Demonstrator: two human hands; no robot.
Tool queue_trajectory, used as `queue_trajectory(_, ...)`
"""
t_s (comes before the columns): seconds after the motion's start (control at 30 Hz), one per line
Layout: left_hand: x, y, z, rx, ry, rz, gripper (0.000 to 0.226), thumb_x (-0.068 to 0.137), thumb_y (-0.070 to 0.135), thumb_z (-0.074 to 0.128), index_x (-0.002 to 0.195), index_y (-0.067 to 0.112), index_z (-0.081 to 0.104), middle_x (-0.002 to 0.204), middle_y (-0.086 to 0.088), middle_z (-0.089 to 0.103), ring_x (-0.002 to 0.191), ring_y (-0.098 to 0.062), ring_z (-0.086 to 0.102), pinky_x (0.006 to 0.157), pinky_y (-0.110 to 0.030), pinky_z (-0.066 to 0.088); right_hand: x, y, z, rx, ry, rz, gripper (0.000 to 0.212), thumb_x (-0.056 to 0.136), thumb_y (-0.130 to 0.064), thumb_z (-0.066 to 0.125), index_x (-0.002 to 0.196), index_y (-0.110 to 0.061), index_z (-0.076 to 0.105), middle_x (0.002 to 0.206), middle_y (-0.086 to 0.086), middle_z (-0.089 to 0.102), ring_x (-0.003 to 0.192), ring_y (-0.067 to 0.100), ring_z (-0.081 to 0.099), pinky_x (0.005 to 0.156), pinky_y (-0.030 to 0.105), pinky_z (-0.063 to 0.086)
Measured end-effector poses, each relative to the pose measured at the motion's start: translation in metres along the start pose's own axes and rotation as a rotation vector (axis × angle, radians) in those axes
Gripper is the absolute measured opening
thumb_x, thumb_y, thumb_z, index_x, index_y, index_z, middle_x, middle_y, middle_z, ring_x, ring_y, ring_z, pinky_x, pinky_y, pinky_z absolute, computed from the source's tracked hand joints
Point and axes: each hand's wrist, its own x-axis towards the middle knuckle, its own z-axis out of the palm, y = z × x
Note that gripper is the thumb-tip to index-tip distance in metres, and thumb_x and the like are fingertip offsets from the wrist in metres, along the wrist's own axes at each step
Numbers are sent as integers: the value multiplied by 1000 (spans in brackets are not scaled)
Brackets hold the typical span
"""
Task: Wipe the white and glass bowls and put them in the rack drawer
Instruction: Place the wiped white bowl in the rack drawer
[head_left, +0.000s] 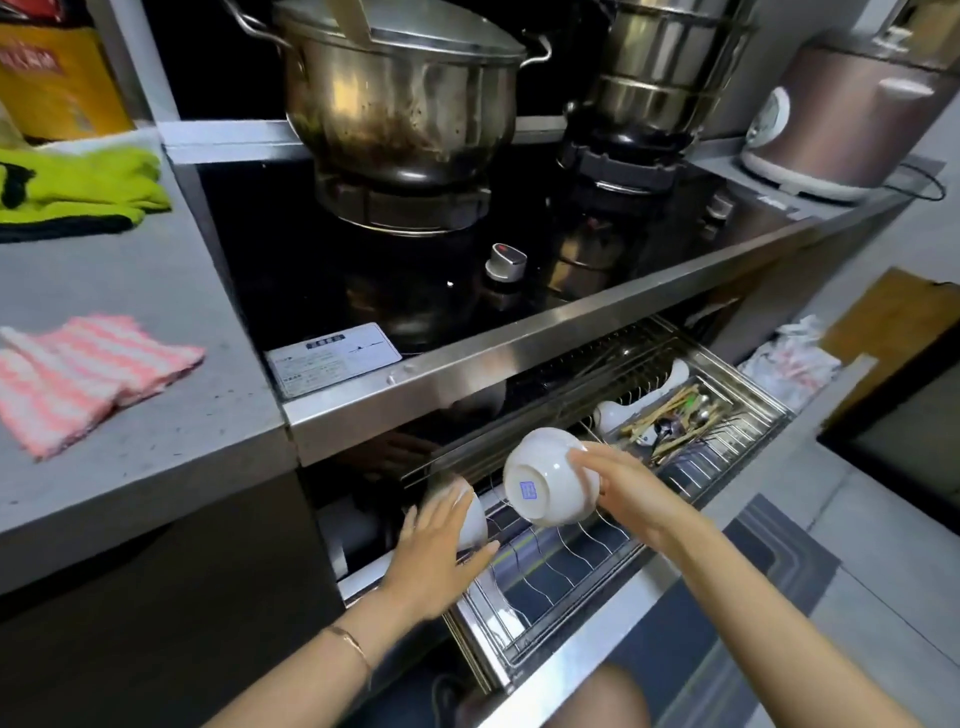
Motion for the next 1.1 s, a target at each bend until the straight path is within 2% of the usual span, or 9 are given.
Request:
queue_trajectory(0.1, 12, -9, 17, 152, 42, 4, 106, 68, 78, -7, 153, 18, 8, 161, 2, 7, 148, -16, 7, 117, -40, -3, 30, 7, 10, -64, 7, 35, 15, 95, -24, 54, 104, -19, 65, 110, 6, 66, 102, 23, 59, 80, 31, 44)
queue_trajectory(0.2, 24, -21, 29, 236, 61, -7, 91, 87, 73, 3, 145, 12, 38, 149, -3, 41, 135, -24, 41, 111, -47, 23, 61, 13, 22, -48, 59, 98, 14, 97, -16, 48, 102, -15, 61, 101, 5, 62, 90, 17, 56, 70, 26, 43)
queue_trajectory(0.3, 33, -30, 39, 231, 69, -27, 79, 93, 68, 8, 136, 13, 44, 133, -2, 59, 123, -20, 45, 106, -49, 33, 91, 21, 34, -119, 96, 164, 19, 92, -16, 46, 102, -14, 61, 96, 8, 60, 93, 25, 54, 66, 30, 43)
queue_trajectory(0.4, 36, -33, 43, 230, 93, -47, 79, 93, 67, 10, 135, 12, 46, 133, -1, 60, 120, -19, 40, 102, -50, 23, 112, 33, 44, -127, 93, 172, 14, 90, -21, 51, 97, -14, 61, 85, 3, 55, 89, 24, 51, 60, 27, 39)
queue_trajectory(0.5, 32, -37, 51, 263, 130, -36, 79, 91, 69, 15, 136, 11, 46, 135, -2, 58, 119, -22, 40, 102, -50, 22, 123, 46, 51, -9, 93, 191, 16, 97, -15, 49, 108, -10, 60, 100, 9, 58, 96, 23, 51, 72, 31, 41)
queue_trajectory(0.67, 27, -41, 57, 281, 179, 6, 79, 81, 68, 39, 137, 12, 45, 139, -2, 54, 122, -21, 39, 105, -48, 22, 130, 54, 63, 2, 22, 218, 14, 97, -14, 49, 93, -8, 61, 90, 13, 57, 81, 21, 50, 73, 31, 39)
queue_trajectory(0.87, 24, -40, 57, 246, 132, -28, 77, 86, 70, 32, 140, 16, 39, 143, -2, 50, 120, -27, 57, 107, -48, 19, 130, 63, 71, -97, -48, 276, 33, 99, -21, 46, 122, 0, 53, 99, 15, 51, 82, 22, 46, 67, 32, 39)
queue_trajectory(1.0, 25, -41, 59, 252, 111, -43, 78, 85, 70, 34, 139, 15, 46, 143, -1, 50, 120, -28, 58, 111, -45, 9, 128, 66, 74, -138, -113, 268, 38, 98, -19, 47, 133, -3, 46, 122, 20, 56, 96, 22, 47, 78, 31, 40)
queue_trajectory(1.1, 26, -41, 58, 260, 102, -62, 77, 84, 70, 35, 137, 16, 49, 140, -1, 53, 118, -26, 59, 110, -45, 12, 127, 67, 71, -143, -180, 267, 35, 96, -8, 47, 131, -5, 45, 99, 9, 59, 75, 14, 56, 63, 25, 43)
